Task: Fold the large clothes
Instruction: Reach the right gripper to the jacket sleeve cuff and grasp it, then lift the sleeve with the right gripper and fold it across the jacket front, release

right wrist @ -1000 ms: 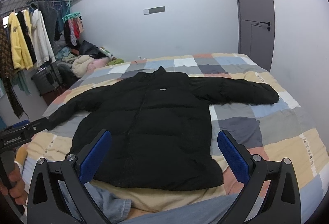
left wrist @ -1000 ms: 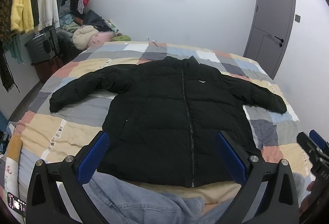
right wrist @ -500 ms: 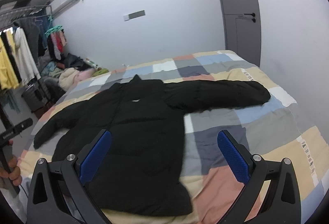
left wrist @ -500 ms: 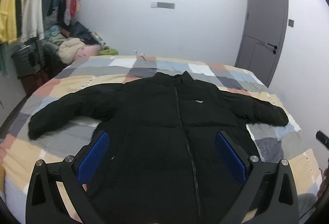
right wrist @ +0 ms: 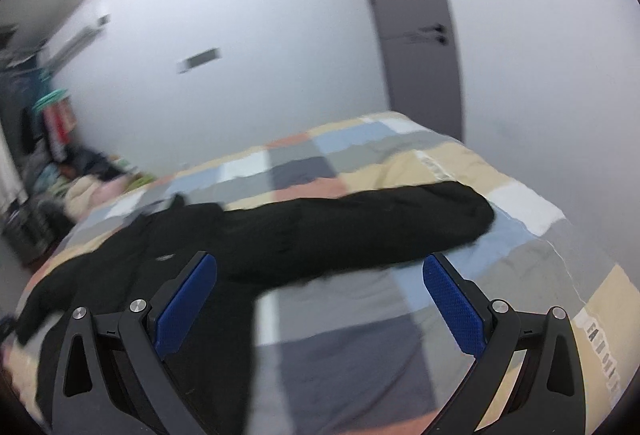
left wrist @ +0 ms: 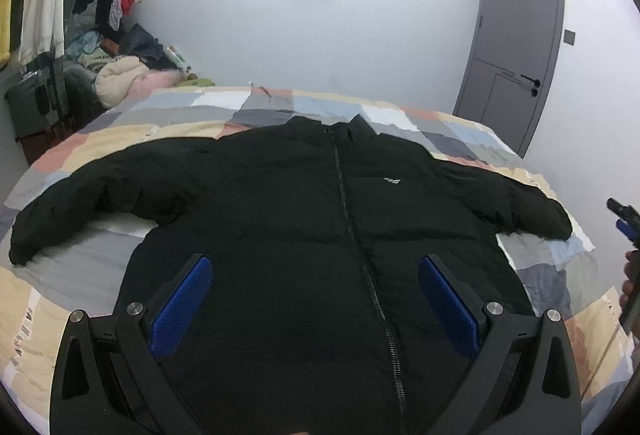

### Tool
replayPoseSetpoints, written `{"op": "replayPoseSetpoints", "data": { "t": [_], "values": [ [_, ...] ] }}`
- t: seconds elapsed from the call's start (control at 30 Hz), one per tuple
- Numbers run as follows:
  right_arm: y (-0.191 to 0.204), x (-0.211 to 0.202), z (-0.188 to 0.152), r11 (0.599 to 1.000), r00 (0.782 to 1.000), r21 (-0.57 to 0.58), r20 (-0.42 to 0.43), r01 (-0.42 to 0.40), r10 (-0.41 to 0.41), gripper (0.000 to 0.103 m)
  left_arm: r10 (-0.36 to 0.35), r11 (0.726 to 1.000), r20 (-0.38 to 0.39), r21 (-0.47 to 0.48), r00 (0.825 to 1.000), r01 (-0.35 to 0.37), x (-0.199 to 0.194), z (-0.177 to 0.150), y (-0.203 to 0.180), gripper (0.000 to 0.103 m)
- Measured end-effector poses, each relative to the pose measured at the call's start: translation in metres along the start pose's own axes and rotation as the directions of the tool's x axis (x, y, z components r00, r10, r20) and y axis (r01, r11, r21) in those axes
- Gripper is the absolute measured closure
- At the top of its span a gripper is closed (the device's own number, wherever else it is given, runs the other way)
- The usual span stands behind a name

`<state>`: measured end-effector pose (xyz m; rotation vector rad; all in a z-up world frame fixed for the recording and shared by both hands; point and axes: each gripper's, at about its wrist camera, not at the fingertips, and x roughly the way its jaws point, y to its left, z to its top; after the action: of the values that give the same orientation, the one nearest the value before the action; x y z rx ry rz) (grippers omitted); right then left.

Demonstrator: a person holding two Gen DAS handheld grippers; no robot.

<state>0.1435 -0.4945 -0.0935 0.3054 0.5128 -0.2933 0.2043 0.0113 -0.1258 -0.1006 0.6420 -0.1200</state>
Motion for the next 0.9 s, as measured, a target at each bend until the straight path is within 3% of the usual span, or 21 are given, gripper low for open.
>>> {"op": "replayPoseSetpoints", "data": {
  "t": [0.17, 0.33, 0.6, 0.67, 0.9],
  "values": [
    [-0.063, 0.073, -0.006, 0.985, 0.989, 0.109, -0.076, 0.134, -0.126, 0.000, -0.018, 0.999, -0.021, -0.042, 1.000, 0.017, 0.013, -0.004, 0.007, 0.000],
    [-0.121, 0.122, -0.016, 0.952, 0.986, 0.264, -0.108, 0.153, -0.128, 0.000, -0.009, 0.999, -0.021, -0.033, 1.000, 0.008, 0.023, -0.005, 0.001, 0.000],
    [-0.188, 0.191, -0.026, 0.856, 0.995, 0.516, -0.092, 0.026, 0.025, 0.002, 0.030, 0.999, -0.029, -0.039, 0.999, -0.031, 0.042, -0.005, -0.007, 0.000],
    [-0.196, 0.200, -0.023, 0.840, 0.997, 0.542, -0.074, 0.009, 0.037, 0.003, 0.068, 0.997, -0.035, -0.019, 0.997, -0.069, 0.052, -0.006, -0.009, 0.000],
    [-0.213, 0.234, -0.006, 0.820, 0.998, 0.571, -0.014, -0.042, 0.061, 0.012, 0.060, 0.997, -0.087, -0.035, 0.994, -0.064, 0.077, -0.008, -0.013, 0.000]
  ]
}}
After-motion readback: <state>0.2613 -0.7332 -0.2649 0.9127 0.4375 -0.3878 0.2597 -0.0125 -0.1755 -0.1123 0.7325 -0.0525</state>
